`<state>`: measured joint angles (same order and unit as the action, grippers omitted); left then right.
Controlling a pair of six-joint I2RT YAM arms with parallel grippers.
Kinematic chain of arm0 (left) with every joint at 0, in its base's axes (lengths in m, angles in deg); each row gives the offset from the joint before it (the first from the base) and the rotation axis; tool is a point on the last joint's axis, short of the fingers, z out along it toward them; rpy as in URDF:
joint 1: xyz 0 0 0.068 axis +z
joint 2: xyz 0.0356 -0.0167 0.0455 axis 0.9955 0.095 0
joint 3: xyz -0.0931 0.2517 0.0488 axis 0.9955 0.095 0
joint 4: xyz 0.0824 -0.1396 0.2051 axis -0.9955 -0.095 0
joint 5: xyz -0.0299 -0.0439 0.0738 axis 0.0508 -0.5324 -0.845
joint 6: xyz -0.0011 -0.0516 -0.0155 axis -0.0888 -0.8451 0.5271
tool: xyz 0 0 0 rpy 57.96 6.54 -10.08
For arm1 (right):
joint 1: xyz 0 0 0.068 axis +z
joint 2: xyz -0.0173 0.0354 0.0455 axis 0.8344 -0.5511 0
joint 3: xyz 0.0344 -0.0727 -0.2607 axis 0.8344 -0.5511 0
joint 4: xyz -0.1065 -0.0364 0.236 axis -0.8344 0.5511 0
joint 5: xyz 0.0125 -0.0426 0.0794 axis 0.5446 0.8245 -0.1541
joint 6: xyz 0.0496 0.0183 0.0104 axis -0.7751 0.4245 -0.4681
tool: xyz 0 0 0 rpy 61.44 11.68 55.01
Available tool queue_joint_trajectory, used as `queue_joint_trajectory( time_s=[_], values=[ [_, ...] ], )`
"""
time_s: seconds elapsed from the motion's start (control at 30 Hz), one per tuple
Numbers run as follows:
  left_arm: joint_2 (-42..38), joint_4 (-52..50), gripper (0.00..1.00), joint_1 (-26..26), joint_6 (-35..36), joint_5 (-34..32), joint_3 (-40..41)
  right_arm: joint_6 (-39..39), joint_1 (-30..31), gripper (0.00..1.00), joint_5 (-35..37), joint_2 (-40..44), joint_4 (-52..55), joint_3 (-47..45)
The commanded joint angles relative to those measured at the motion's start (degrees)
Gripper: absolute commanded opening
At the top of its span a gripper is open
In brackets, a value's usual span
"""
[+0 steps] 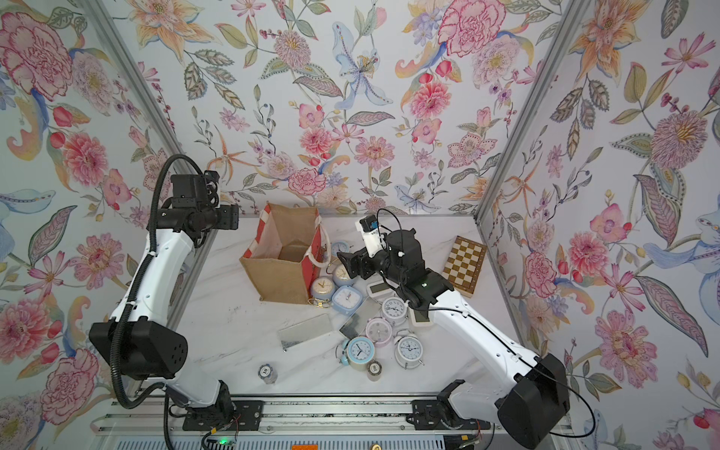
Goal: Put the alarm clock into the canvas bag
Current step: Adjust the canvas bag at the center of the board.
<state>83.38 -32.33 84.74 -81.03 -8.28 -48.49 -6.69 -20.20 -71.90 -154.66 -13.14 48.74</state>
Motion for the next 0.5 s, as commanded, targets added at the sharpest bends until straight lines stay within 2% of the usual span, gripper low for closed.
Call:
queue_joint_trajectory(
  time_s=[0.0, 0.3, 0.47],
  values=[
    [1.5, 2.7, 0.79, -0.6, -0.6, 8.1, 2.6, -4.8, 0.4, 0.9, 0.8, -3.2, 4.5, 4.4],
    [5.4, 3.9, 0.62, -0.7, 1.8, 10.9, 6.6, -14.9, 0.4, 0.8, -3.7, -15.5, 8.2, 15.9],
    [5.3, 5.4, 0.37, -0.6, 2.3, 11.6, 8.3, -18.8, 0.3, 0.74, -6.6, -25.2, 10.4, 26.5]
  ],
)
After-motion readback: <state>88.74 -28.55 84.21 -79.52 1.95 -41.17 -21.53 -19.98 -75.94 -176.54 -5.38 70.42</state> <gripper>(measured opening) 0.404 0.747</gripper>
